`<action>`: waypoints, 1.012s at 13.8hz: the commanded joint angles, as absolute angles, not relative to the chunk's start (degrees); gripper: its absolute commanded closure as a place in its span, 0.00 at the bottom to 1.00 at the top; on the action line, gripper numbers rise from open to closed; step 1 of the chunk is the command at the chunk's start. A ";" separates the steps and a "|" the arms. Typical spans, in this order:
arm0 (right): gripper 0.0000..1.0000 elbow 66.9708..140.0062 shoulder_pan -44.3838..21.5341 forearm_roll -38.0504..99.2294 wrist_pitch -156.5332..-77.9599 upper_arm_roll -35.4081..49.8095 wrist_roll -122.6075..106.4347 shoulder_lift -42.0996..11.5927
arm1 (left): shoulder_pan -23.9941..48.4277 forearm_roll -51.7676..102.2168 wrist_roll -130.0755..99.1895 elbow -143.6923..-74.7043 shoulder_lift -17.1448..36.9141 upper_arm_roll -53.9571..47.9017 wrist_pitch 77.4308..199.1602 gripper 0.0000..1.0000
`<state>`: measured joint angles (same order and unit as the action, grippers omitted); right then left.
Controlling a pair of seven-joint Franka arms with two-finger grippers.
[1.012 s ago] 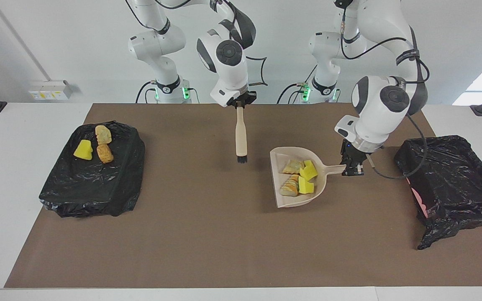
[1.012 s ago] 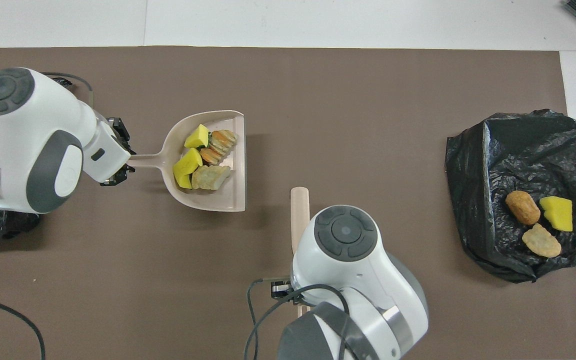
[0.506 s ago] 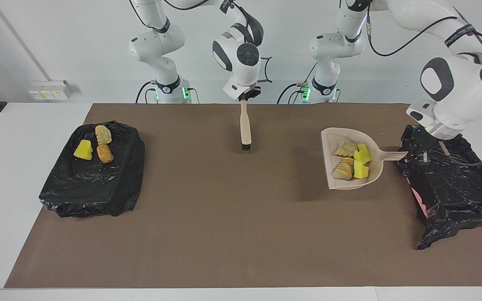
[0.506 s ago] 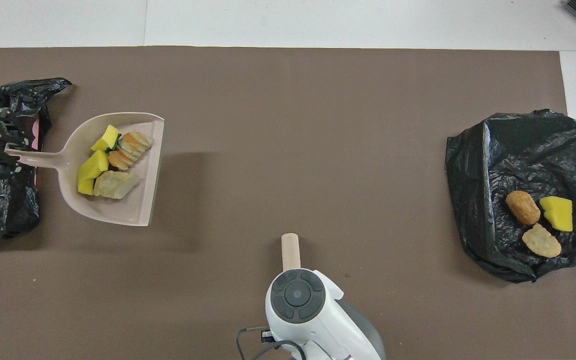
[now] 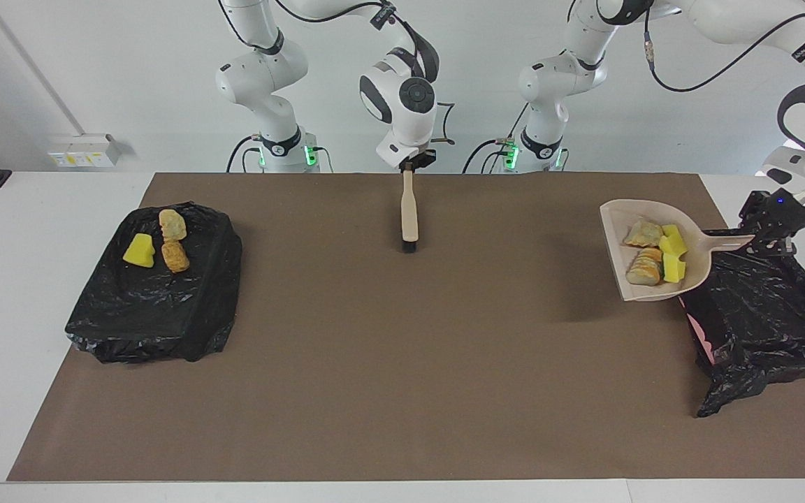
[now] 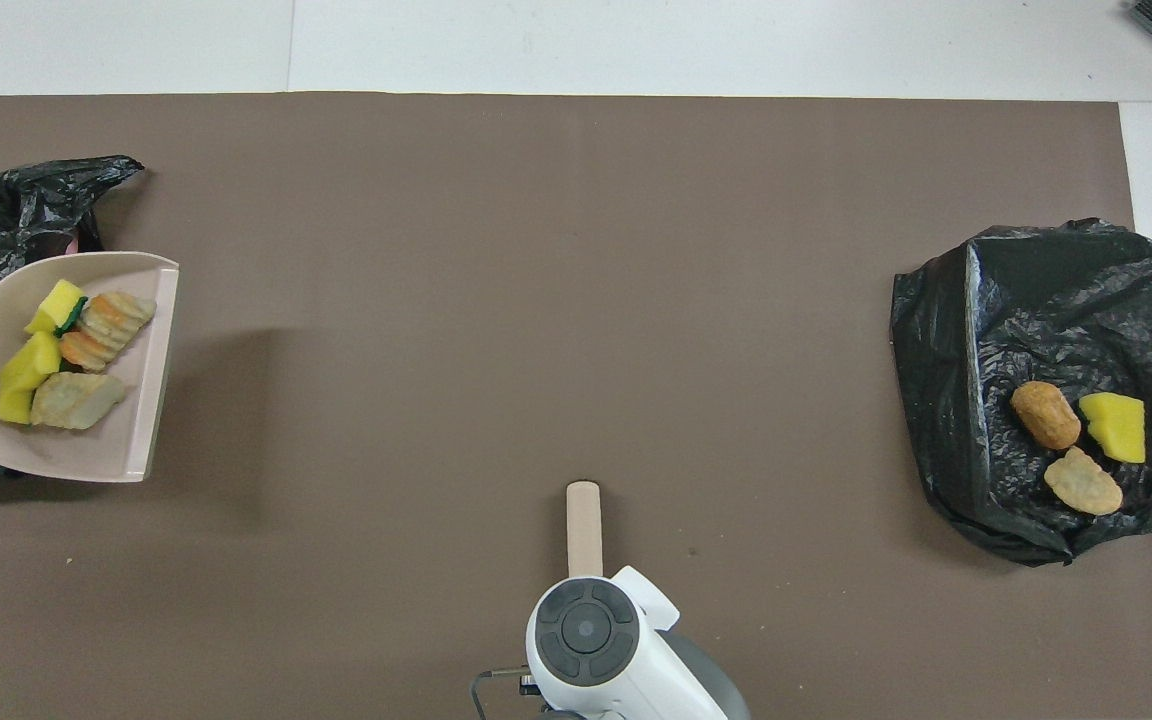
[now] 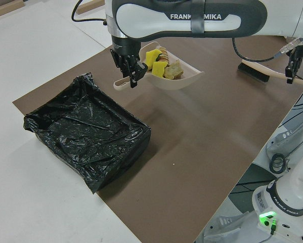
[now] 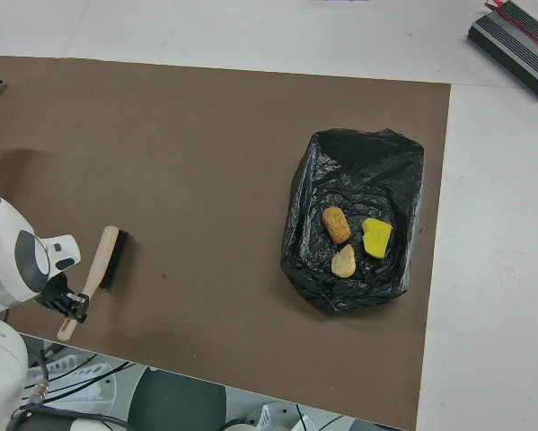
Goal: Sweep and dump trash in bin
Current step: 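Tip the dustpan into the other black bag with the left gripper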
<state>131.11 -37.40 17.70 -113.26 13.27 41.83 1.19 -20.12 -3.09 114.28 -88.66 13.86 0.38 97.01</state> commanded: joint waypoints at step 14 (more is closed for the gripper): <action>0.00 125.08 -32.54 12.51 -118.74 12.66 41.75 1.14 | -23.65 -39.07 103.04 -83.92 18.11 -0.09 118.46 1.00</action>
